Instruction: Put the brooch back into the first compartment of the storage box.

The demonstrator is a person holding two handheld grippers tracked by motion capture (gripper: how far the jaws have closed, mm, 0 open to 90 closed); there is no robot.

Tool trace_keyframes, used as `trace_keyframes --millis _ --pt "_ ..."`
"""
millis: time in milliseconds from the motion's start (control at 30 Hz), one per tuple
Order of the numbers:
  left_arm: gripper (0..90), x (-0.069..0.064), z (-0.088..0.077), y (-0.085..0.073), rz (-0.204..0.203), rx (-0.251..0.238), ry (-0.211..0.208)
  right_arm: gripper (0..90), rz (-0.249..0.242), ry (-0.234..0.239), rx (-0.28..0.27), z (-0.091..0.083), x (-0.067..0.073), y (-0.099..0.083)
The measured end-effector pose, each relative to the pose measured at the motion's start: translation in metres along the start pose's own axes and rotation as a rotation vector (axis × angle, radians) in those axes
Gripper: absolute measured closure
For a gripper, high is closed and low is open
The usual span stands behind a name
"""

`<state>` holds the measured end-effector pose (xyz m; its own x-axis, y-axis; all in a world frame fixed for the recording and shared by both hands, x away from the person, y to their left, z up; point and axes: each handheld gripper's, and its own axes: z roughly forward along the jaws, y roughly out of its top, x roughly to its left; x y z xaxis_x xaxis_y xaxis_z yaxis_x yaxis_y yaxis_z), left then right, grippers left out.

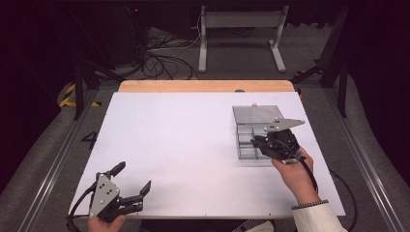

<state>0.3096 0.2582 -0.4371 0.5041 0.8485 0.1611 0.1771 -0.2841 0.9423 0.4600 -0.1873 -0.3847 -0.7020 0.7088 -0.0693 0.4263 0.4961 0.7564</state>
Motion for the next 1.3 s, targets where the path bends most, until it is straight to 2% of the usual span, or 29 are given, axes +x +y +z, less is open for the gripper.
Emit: trace_keyframes --millis 333,933,1300 --pt "7.2 0.000 0.000 0.000 -0.009 0.001 0.000 78.0 0.026 -0.031 0.016 0.011 -0.007 0.007" --pt "7.2 0.000 0.000 0.000 -0.010 0.000 -0.001 77.9 0.043 -0.076 0.047 0.035 -0.014 0.019" --pt "7.2 0.000 0.000 0.000 -0.008 0.002 0.000 77.9 0.094 -0.102 0.087 0.051 -0.023 0.023"
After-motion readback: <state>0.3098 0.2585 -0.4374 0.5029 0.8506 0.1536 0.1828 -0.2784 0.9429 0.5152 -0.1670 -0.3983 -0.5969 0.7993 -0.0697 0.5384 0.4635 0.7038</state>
